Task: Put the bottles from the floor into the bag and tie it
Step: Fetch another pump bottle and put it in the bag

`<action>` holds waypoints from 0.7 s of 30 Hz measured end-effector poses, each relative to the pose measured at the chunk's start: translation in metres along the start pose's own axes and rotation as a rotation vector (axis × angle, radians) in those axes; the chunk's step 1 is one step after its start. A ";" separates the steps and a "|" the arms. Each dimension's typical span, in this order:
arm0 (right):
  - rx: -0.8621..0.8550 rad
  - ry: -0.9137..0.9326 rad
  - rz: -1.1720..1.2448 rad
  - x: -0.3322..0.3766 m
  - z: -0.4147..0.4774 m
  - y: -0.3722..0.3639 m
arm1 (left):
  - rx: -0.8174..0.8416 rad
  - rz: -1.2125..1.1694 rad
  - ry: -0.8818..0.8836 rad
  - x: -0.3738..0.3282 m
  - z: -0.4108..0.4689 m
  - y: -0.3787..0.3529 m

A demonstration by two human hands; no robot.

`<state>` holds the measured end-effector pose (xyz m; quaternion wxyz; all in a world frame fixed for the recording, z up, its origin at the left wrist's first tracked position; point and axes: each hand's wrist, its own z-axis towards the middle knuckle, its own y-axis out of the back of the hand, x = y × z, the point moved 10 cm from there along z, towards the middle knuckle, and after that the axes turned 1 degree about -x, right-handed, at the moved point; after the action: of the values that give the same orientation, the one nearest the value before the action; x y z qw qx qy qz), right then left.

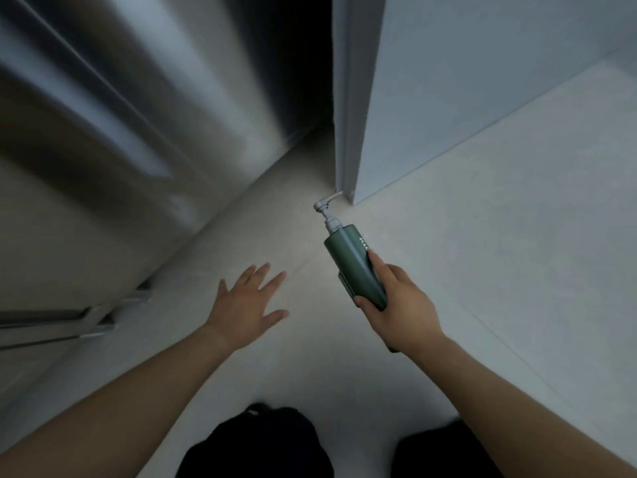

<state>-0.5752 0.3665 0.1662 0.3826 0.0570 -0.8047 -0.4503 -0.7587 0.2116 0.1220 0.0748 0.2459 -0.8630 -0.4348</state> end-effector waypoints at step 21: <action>-0.688 -0.334 0.355 0.199 -0.352 0.568 | -0.289 -0.221 -0.616 -0.311 -0.374 0.544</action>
<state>-0.3362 0.3745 0.8210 0.3153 -0.2873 -0.6557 -0.6230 -0.5559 0.3689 0.8051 -0.2022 0.1819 -0.7430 -0.6116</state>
